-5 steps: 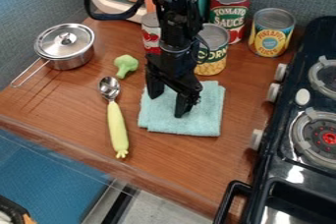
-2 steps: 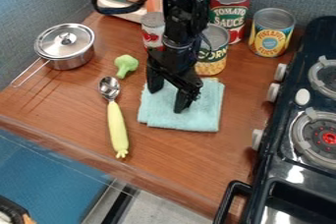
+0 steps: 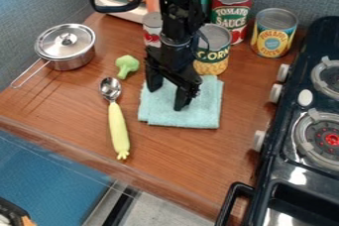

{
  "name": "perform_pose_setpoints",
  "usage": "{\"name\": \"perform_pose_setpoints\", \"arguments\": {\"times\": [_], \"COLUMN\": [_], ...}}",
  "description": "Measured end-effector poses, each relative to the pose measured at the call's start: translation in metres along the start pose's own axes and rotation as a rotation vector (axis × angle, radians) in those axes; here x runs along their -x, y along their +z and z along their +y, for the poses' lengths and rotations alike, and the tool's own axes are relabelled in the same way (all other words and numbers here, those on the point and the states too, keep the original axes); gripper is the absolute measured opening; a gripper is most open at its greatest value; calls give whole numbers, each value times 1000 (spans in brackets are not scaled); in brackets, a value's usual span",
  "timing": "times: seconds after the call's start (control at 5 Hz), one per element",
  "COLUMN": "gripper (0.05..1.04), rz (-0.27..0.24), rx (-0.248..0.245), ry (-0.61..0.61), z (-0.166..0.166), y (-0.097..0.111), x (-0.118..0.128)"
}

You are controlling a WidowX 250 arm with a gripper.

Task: Move the blue towel to the middle bottom of the table

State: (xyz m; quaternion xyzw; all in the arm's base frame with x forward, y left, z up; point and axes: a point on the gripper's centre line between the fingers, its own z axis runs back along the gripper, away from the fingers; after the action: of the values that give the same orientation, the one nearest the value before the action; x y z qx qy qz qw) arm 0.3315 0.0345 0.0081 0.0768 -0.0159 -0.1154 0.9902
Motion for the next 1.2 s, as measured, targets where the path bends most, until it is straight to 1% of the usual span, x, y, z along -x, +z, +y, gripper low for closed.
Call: {"name": "perform_pose_setpoints", "arguments": {"times": [0.4,1.0,1.2], "gripper": [1001,1001,1002], "rz": [13,17,20], "rx": [-9,-16,1], "ry": [2,65,77], "z": [5,28,25], "y": [0,-3,-4], "x": [-1,-4,-3]}}
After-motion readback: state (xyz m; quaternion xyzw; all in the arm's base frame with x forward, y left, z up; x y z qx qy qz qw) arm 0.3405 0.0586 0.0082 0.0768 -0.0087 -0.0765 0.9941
